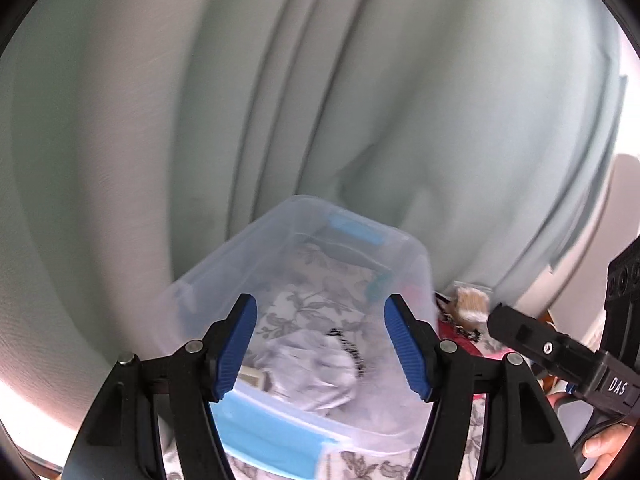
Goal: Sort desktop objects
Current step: 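Move both tools back over the remaining items, then grasp the pink round mirror with the left tool while the right tool grasps the pink roller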
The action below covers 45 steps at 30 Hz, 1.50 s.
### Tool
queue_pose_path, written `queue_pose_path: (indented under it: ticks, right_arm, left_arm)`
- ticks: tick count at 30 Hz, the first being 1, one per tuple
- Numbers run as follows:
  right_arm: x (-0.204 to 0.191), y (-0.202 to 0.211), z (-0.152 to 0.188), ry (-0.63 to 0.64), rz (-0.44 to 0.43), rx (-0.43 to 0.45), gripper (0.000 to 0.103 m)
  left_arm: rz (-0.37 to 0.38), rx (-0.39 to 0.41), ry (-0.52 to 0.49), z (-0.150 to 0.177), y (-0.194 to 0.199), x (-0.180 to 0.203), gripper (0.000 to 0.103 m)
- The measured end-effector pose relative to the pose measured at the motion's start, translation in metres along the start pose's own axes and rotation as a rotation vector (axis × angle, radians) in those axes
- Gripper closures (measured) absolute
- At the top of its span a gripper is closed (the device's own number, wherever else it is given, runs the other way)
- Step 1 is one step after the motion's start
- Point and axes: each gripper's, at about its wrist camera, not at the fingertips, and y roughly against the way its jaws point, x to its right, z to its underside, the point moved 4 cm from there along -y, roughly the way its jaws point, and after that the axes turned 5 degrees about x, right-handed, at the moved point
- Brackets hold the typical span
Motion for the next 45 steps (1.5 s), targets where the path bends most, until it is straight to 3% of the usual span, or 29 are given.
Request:
queue_pose_path:
  ticks: [7, 11, 15, 21, 25, 31, 35, 45]
  right_arm:
    - [0.072, 0.079, -0.007, -0.075, 0.24, 0.144, 0.002]
    - [0.129, 0.109, 0.003, -0.15, 0.432, 0.133, 0.002]
    - [0.171, 0.125, 0.019, -0.235, 0.491, 0.101, 0.002]
    - [0.211, 0.128, 0.043, -0.295, 0.534, 0.046, 0.002]
    - [0.229, 0.118, 0.052, -0.322, 0.537, 0.013, 0.001]
    - [0.247, 0.099, 0.059, -0.341, 0.529, -0.031, 0.002]
    - [0.258, 0.093, 0.064, -0.352, 0.54, -0.053, 0.001]
    - [0.275, 0.059, 0.059, -0.362, 0.523, -0.092, 0.001]
  left_arm:
    - [0.178, -0.049, -0.115, 0.021, -0.013, 0.079, 0.036]
    - [0.28, -0.076, -0.181, 0.033, -0.019, 0.124, 0.036]
    - [0.362, -0.134, -0.243, 0.053, -0.035, 0.167, 0.035]
    - [0.334, -0.318, -0.325, 0.107, -0.087, 0.205, 0.035]
    - [0.301, -0.378, -0.361, 0.136, -0.117, 0.216, 0.035]
    - [0.252, -0.427, -0.414, 0.167, -0.159, 0.235, 0.035]
    - [0.264, -0.476, -0.421, 0.183, -0.178, 0.247, 0.035]
    - [0.19, -0.462, -0.39, 0.176, -0.198, 0.228, 0.035]
